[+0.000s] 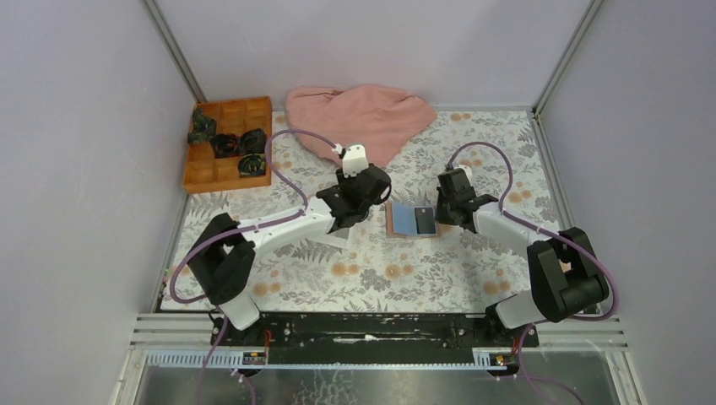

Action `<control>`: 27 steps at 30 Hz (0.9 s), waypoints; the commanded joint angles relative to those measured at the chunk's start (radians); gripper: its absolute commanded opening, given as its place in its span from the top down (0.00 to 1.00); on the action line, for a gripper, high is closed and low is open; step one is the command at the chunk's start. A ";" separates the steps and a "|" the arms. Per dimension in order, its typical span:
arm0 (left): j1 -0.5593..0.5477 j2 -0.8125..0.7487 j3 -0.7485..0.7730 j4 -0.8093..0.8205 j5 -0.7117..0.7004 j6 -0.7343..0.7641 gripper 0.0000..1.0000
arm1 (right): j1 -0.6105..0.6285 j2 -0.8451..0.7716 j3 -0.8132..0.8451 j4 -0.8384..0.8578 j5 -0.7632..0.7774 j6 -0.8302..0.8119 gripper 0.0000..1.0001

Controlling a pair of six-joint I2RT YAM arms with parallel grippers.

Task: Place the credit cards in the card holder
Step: Pick up the credit card from the storage box.

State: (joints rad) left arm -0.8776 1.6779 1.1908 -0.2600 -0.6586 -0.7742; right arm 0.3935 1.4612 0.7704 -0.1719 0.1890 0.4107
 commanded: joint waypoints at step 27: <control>0.075 0.141 0.115 -0.245 -0.149 0.053 0.33 | 0.024 -0.082 0.006 0.046 -0.026 -0.016 0.84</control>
State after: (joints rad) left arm -0.8093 1.8046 1.2671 -0.4671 -0.7429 -0.7227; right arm 0.4107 1.4086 0.7712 -0.1482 0.1646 0.4072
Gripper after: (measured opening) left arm 0.653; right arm 0.155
